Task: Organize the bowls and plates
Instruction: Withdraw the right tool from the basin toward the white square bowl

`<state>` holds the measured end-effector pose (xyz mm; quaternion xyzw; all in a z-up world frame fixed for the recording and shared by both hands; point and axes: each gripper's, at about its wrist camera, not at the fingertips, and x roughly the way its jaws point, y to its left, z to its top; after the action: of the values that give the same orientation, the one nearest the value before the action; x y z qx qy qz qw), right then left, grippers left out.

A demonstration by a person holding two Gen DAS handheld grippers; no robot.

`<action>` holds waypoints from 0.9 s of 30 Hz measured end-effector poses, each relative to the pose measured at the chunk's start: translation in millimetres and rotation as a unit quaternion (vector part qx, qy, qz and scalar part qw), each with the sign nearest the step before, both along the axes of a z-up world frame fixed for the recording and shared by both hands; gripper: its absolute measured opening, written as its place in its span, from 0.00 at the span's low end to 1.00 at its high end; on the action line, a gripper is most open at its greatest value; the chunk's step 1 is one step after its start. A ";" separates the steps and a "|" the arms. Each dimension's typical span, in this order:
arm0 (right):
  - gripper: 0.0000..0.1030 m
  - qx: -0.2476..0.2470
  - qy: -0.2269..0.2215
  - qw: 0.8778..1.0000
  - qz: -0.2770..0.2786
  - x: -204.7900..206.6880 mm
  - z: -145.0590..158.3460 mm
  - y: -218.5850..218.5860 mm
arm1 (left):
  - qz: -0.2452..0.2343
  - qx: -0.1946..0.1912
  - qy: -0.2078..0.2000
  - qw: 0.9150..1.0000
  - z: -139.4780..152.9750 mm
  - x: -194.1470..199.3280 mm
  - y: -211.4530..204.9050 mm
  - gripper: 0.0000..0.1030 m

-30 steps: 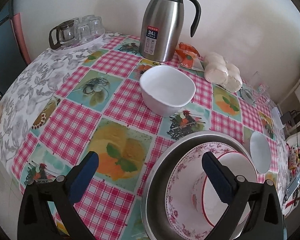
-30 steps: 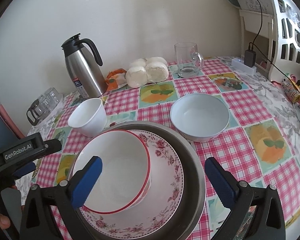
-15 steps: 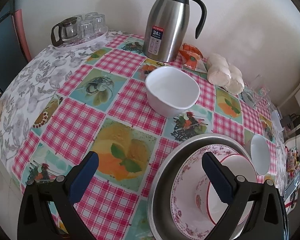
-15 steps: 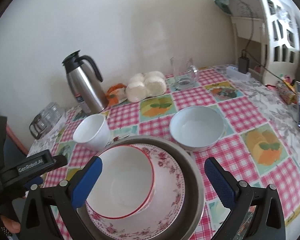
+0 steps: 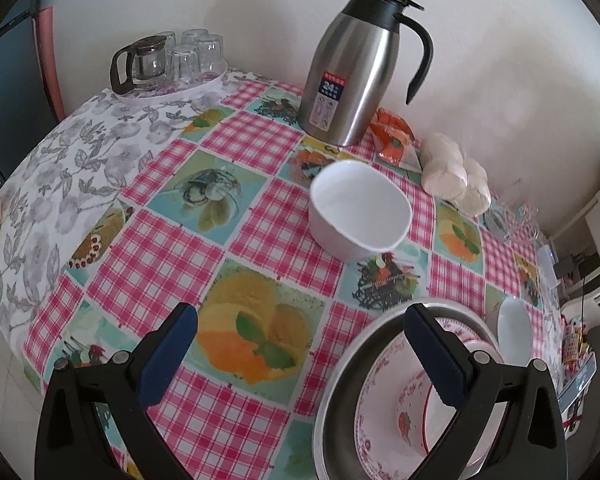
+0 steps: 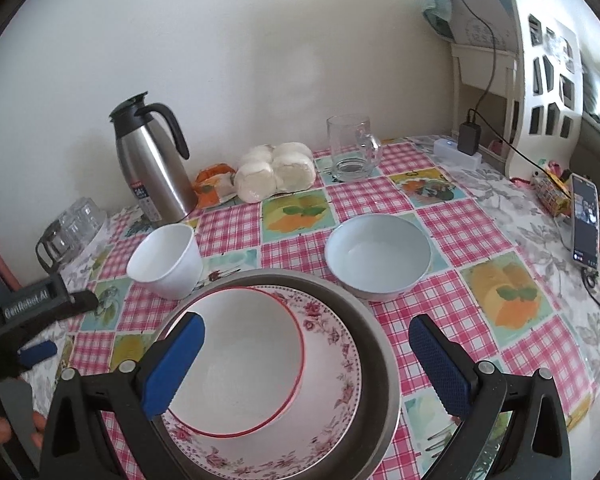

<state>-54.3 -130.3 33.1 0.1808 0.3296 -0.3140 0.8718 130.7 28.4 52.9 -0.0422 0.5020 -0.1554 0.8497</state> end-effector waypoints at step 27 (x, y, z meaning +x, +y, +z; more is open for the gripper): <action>1.00 -0.012 0.018 0.998 0.059 95.4 63.3 14.0 | 0.022 -0.035 -0.065 0.997 11.9 57.9 27.7 1.00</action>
<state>41.1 -116.3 96.4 0.1451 0.3514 -0.2692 0.8849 188.6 56.1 64.8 -0.0726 0.4388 -0.1569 0.8818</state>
